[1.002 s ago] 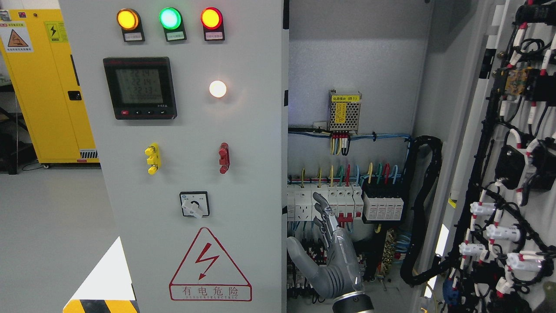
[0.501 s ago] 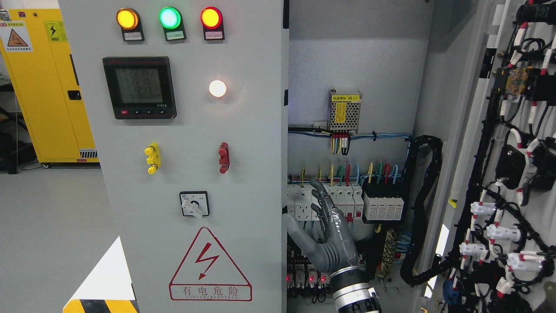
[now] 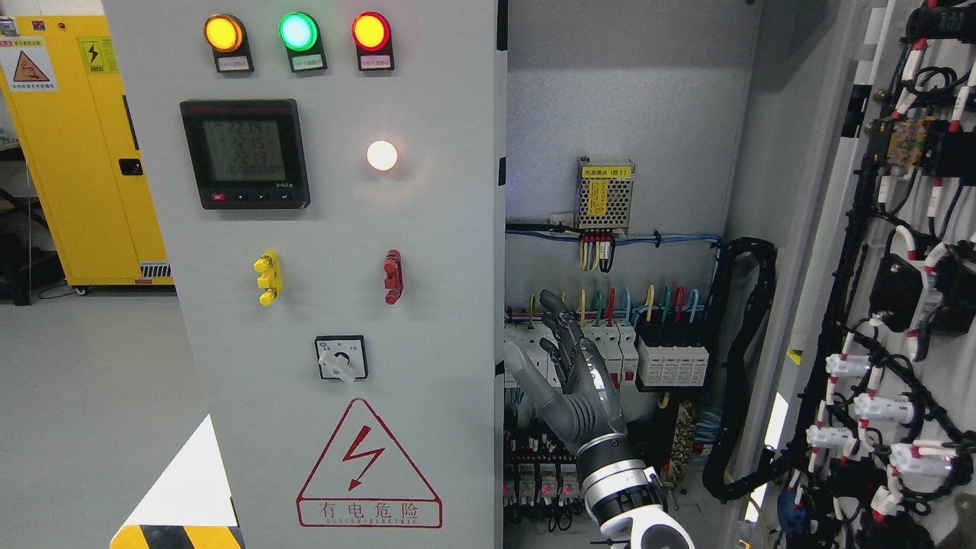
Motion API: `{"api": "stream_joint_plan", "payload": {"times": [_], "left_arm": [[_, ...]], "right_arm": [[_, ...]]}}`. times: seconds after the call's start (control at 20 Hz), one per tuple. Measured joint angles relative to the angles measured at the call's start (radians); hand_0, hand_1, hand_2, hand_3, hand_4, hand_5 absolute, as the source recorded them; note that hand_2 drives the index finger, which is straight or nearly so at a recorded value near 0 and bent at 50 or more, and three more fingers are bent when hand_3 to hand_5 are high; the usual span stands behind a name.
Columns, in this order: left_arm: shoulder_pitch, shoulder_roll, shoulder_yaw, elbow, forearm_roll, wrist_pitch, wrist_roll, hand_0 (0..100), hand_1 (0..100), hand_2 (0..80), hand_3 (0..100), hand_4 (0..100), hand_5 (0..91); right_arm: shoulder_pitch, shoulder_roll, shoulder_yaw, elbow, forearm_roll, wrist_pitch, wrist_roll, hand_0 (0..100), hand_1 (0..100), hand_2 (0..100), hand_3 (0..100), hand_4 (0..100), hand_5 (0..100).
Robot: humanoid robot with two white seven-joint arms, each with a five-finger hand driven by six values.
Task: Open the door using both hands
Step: 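Raise the right hand into the gap behind the indicator-light door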
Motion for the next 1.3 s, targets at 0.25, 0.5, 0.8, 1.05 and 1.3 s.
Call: {"api": "stream_joint_plan", "payload": {"times": [0.25, 0.5, 0.8, 1.05, 1.3], "left_arm": [[0.000, 0.000, 0.000, 0.000, 0.001, 0.001, 0.000, 12, 56, 0.0, 0, 0, 0.0], [0.000, 0.000, 0.000, 0.000, 0.001, 0.002, 0.000, 12, 56, 0.0, 0, 0, 0.0], [0.000, 0.000, 0.001, 0.000, 0.002, 0.005, 0.000, 12, 56, 0.0, 0, 0, 0.0], [0.000, 0.000, 0.001, 0.000, 0.002, 0.001, 0.000, 12, 56, 0.0, 0, 0, 0.0], [0.000, 0.000, 0.000, 0.000, 0.000, 0.000, 0.000, 12, 56, 0.0, 0, 0, 0.0]], "right_arm": [[-0.019, 0.000, -0.010, 0.021, -0.012, 0.000, 0.016, 0, 50, 4, 0, 0, 0], [-0.034, 0.000, -0.015, 0.041, -0.098, 0.007, 0.019, 0, 50, 4, 0, 0, 0], [-0.062, -0.001, -0.021, 0.066, -0.159, 0.014, 0.065, 0, 50, 4, 0, 0, 0], [-0.082, -0.001, -0.039, 0.097, -0.179, 0.014, 0.130, 0, 50, 4, 0, 0, 0], [-0.123, -0.002, -0.053, 0.140, -0.210, 0.013, 0.143, 0, 50, 4, 0, 0, 0]]}}
